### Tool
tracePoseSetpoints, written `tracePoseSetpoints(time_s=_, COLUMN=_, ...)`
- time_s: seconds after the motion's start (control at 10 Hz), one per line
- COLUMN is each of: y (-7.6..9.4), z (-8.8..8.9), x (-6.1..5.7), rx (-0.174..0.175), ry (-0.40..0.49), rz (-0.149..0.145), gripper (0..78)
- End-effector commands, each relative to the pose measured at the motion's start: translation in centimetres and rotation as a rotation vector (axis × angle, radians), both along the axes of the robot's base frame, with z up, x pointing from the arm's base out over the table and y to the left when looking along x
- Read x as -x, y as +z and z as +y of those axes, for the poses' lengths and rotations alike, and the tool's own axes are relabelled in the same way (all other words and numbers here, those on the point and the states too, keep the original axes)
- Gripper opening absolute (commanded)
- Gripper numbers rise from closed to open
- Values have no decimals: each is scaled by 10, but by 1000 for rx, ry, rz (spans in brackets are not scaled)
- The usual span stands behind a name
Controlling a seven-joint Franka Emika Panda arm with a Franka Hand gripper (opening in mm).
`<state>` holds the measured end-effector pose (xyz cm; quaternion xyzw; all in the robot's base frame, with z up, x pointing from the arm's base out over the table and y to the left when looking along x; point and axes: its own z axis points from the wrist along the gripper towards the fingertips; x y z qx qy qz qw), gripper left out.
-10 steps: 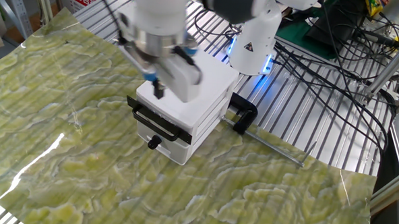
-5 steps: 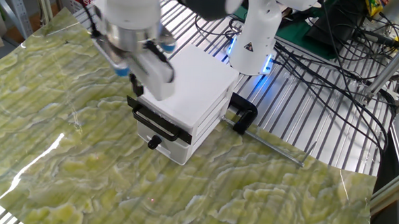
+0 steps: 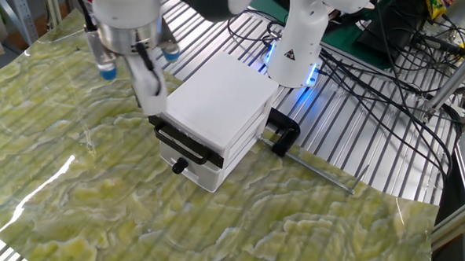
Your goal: Grasp the handle and open the drawer
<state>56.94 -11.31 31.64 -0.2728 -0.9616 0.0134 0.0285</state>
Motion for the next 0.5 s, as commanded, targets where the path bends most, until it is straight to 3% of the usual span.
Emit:
tracePoseSetpoints(time_s=0.1, y=-4, z=-15, x=-14, rx=-7, ry=-324, rz=21, gripper=0)
tracePoseSetpoints(time_s=0.2, y=-4, z=-15, x=-14, rx=-7, ry=-324, rz=21, gripper=0)
tracePoseSetpoints(time_s=0.3, y=-4, z=-15, x=-14, rx=-62, ry=-475, rz=63, gripper=0)
tracePoseSetpoints(time_s=0.5, y=-6, z=-14, x=-15, rx=-66, ry=-507, rz=66, gripper=0)
